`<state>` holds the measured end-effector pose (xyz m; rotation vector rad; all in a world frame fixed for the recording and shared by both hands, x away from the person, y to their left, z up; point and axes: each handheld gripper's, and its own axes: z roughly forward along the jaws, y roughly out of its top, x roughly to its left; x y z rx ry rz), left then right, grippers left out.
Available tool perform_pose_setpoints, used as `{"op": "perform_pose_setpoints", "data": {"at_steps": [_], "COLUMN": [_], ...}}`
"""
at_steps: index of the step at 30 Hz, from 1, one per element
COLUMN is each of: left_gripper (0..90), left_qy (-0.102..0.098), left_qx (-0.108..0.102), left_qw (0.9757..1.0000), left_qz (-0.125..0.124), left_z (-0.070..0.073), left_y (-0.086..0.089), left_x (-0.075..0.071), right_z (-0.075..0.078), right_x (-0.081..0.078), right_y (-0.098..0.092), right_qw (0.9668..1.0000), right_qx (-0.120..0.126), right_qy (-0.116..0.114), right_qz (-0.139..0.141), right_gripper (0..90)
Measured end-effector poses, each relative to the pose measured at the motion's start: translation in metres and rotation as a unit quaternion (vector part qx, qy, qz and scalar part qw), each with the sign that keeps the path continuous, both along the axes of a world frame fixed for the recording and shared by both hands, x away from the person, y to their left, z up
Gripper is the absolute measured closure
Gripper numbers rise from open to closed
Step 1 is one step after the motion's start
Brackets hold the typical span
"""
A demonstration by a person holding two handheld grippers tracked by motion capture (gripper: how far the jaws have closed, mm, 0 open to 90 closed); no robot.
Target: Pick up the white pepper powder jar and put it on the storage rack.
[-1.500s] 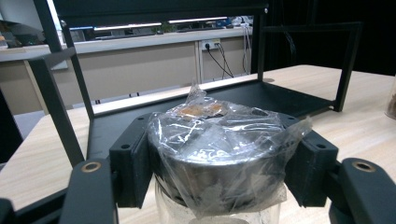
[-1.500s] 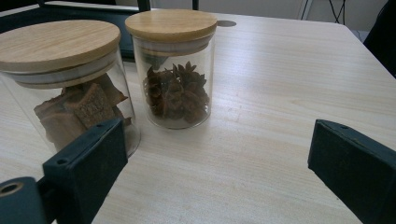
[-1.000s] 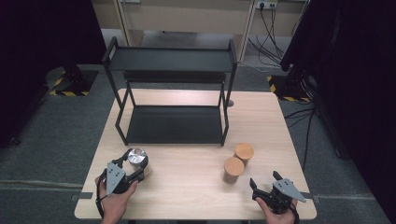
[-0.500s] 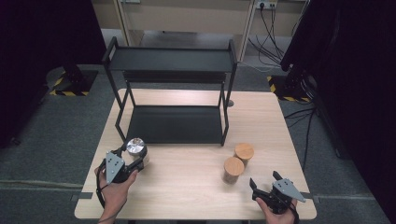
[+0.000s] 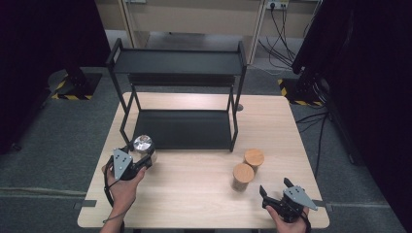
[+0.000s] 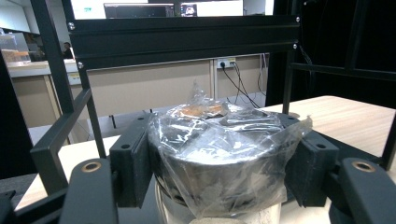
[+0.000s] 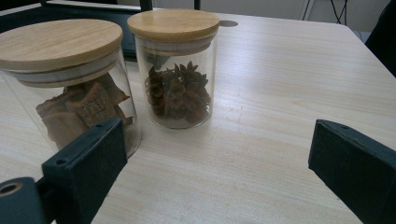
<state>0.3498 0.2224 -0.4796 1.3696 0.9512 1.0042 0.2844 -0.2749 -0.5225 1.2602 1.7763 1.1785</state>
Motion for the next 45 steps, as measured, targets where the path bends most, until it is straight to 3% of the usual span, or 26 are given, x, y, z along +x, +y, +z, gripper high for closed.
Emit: {"op": "perform_pose_setpoints", "data": {"at_steps": [20,45], "left_gripper": [34.5,34.5], "left_qy": [0.002,0.007], "left_qx": [0.007,0.013], "left_qw": [0.9996,0.9992], "left_qz": [0.027,0.036], "left_z": [0.009,0.015], "left_y": [0.002,-0.001], "left_x": [0.029,0.057], "right_z": [0.000,0.000], "right_x": [0.000,0.000], "right_y": [0.000,0.000], "right_qw": [1.0000,1.0000], "right_qx": [0.000,0.001], "right_qy": [-0.001,-0.002], "right_qz": [0.000,0.001], "right_gripper": [4.7,4.8]}}
